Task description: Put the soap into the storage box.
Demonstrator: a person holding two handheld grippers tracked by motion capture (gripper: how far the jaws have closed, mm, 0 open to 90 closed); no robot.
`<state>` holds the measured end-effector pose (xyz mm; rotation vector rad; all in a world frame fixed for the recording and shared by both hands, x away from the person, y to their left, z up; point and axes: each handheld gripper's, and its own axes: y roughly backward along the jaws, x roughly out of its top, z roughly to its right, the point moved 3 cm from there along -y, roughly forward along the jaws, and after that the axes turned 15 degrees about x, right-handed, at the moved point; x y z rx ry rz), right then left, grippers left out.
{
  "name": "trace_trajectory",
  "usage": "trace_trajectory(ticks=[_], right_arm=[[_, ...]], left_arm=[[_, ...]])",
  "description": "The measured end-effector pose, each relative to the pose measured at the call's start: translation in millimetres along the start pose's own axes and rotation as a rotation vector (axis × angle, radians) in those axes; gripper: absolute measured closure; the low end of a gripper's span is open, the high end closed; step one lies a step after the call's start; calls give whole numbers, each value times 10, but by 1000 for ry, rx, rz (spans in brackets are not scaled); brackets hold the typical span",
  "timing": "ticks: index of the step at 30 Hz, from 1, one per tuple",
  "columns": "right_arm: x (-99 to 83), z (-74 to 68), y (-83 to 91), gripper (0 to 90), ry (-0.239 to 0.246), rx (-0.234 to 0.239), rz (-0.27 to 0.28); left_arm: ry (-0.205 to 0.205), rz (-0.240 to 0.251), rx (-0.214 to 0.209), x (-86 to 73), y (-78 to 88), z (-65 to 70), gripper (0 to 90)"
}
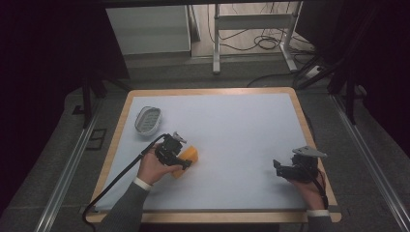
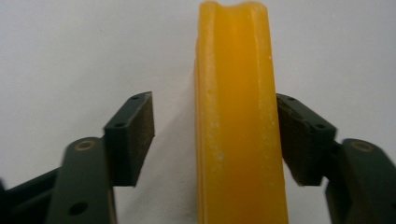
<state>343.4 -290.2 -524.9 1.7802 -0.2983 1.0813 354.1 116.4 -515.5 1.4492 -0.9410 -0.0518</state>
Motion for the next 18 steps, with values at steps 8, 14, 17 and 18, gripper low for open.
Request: trace_trajectory(ticks=[8, 14, 17, 18], right_arm=[[-10, 13, -10, 63, -8, -2, -8], [-9, 20, -1, 63, -9, -5, -2], [-6, 18, 1, 63, -9, -7, -3], [-4, 17, 4, 63, -9, -6, -3]], left_arm=[[-12, -10, -13, -11, -26, 70, 587], [-11, -8, -5, -11, -15, 65, 608], [-15, -15, -15, -15, 5, 37, 609], [-12, -12, -18, -14, 18, 24, 609]])
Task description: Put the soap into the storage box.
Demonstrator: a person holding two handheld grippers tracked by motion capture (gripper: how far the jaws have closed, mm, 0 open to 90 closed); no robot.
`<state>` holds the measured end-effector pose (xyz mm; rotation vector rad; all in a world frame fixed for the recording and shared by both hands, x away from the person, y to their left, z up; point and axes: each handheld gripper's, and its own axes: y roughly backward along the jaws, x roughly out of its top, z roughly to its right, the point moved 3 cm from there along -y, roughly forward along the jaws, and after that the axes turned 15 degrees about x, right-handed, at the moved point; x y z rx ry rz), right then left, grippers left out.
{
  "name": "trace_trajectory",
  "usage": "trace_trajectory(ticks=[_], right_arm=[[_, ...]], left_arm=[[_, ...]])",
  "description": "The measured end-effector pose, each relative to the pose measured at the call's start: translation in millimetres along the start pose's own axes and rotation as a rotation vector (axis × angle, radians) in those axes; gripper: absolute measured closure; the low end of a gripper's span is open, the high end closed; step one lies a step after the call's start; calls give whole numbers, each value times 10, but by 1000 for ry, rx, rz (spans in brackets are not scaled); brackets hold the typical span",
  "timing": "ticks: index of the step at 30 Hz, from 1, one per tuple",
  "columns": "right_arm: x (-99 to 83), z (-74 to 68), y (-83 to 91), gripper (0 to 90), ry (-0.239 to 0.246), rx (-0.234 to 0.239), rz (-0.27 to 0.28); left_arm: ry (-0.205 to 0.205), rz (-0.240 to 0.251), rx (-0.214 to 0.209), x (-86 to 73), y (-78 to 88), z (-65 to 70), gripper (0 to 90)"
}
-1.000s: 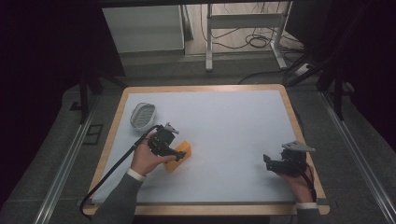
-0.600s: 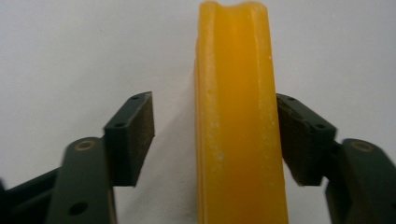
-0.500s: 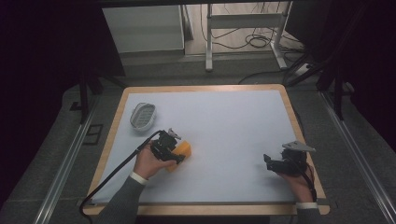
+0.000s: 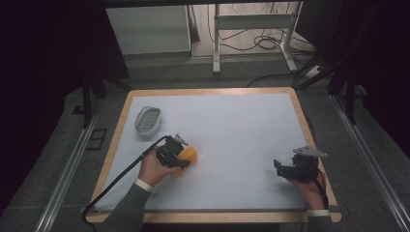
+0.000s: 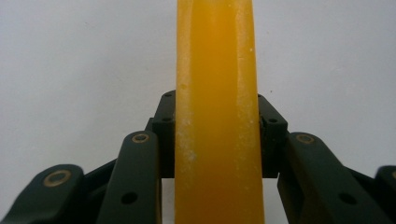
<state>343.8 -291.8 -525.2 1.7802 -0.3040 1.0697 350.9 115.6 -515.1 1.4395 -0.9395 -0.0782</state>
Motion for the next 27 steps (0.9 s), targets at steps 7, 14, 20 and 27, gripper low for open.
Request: trace_trajectory(ticks=[7, 14, 20, 27], right_arm=[[9, -8, 8, 63, 1, 1, 5], [6, 4, 9, 63, -4, -6, 4], [6, 5, 10, 63, -5, -7, 4], [8, 15, 24, 63, -12, -8, 7]], left_arm=[[29, 35, -17, 22, 131, -129, 609], [45, 52, -15, 7, 244, -253, 609], [77, 79, 4, -5, 319, -345, 609], [93, 91, 1, 0, 377, -419, 609]])
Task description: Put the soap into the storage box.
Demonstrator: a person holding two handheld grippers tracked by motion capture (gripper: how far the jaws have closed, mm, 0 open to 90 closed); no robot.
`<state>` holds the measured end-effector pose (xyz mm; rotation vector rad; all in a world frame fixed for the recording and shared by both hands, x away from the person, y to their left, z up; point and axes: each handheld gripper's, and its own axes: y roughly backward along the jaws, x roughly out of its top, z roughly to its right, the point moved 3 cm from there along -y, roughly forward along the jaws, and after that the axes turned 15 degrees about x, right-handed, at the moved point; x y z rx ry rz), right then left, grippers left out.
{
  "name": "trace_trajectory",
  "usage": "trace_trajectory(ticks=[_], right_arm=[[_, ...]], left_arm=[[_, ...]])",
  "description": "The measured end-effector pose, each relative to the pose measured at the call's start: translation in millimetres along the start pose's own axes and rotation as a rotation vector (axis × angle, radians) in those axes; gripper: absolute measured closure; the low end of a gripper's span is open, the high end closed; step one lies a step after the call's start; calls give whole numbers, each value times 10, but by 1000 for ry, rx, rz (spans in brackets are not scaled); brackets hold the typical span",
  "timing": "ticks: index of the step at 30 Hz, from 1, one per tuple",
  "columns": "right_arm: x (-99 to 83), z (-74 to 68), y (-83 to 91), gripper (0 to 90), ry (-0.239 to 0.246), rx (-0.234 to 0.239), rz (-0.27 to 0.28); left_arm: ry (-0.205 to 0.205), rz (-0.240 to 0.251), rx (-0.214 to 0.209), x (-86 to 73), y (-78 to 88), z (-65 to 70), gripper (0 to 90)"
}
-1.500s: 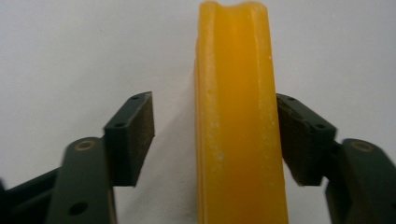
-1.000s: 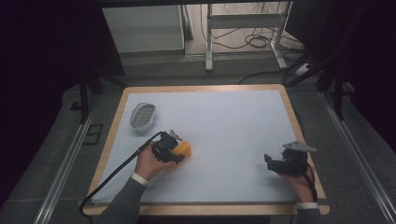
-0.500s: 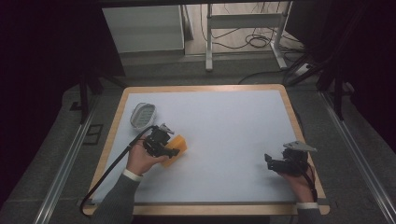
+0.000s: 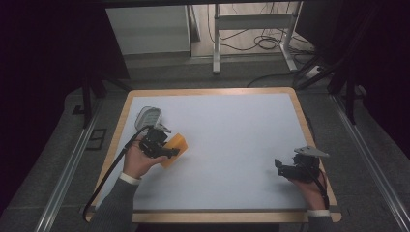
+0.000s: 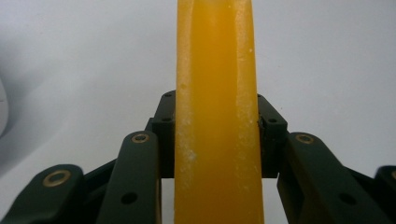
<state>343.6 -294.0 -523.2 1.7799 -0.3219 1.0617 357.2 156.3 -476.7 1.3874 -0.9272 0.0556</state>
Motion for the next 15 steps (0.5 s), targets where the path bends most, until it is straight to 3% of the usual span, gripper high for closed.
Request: trace_trajectory(ticks=[15], right_arm=[[-2, 6, 6, 63, -5, -1, -1]], left_arm=[[11, -4, 15, 36, 68, -147, 609]])
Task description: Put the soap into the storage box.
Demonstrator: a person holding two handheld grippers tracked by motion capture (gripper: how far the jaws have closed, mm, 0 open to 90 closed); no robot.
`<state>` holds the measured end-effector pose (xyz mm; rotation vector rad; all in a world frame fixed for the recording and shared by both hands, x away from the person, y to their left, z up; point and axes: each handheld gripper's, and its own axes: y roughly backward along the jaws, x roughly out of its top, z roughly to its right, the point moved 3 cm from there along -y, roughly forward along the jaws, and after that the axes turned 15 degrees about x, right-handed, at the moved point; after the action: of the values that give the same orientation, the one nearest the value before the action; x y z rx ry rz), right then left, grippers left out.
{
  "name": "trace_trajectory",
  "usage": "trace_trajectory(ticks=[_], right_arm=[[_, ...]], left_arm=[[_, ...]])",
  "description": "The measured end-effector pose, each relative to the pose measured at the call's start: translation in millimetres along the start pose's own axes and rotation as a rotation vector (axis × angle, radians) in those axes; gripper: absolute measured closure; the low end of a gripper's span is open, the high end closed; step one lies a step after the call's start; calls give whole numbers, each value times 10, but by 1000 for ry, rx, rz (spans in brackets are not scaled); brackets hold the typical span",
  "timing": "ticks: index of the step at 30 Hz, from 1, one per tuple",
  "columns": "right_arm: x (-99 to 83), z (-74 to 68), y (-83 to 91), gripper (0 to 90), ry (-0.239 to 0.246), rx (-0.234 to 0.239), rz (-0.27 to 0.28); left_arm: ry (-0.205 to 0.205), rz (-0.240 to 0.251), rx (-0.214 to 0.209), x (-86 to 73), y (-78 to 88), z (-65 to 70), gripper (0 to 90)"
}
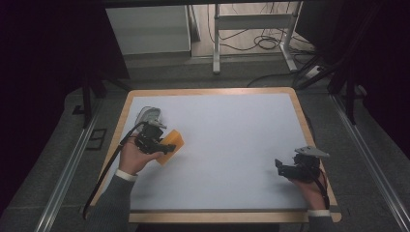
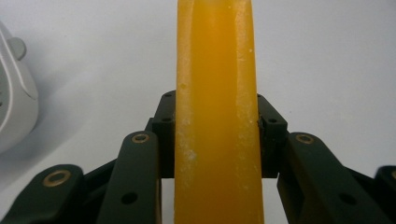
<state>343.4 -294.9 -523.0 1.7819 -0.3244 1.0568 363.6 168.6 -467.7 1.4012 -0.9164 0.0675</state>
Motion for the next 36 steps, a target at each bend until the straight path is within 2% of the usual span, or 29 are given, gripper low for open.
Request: trace_trajectory(ticks=[14, 36], right_arm=[[-5, 17, 5, 63, 1, -7, 1], [-14, 29, -4, 63, -3, -12, -4]], left_arm=[[10, 15, 15, 95, 24, -78, 609], [32, 0, 49, 200, 8, -288, 609]])
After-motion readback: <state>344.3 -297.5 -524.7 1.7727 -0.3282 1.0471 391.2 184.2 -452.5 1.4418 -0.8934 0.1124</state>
